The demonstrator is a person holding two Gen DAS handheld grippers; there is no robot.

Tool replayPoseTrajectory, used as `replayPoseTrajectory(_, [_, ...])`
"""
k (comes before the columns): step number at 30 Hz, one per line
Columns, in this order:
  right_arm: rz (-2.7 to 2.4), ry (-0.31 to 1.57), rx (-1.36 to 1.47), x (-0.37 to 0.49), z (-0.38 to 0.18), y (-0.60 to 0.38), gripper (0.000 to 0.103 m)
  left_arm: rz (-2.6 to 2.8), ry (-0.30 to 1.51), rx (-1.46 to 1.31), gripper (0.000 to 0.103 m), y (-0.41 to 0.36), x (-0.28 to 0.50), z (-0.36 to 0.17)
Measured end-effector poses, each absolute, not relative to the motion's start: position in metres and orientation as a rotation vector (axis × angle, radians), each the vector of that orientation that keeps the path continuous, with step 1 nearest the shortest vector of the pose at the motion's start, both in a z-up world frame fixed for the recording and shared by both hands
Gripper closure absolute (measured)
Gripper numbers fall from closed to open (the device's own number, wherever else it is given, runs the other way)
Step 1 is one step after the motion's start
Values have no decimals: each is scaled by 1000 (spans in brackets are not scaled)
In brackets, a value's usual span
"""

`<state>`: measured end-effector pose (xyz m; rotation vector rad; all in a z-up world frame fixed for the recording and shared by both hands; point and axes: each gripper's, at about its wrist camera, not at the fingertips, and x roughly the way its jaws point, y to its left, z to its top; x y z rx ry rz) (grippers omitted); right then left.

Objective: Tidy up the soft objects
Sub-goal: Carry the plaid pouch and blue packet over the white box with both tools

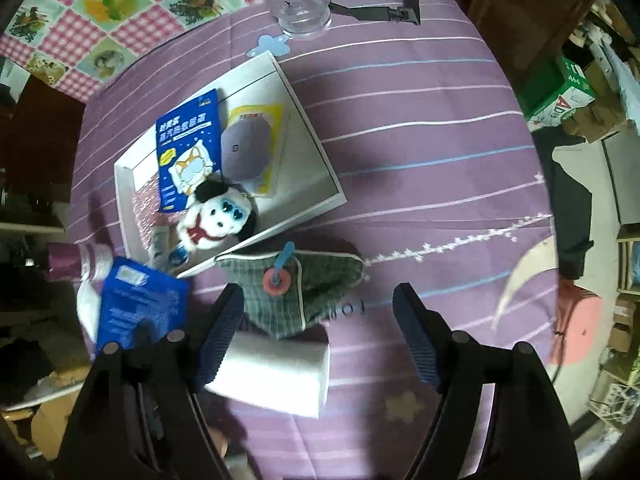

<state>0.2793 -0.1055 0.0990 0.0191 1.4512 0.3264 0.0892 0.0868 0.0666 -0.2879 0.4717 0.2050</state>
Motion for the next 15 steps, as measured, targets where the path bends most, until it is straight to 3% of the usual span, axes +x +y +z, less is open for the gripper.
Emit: replayPoseTrajectory(15, [380, 1604, -11, 265, 24, -70, 26, 230, 495, -281, 98, 93, 95, 63])
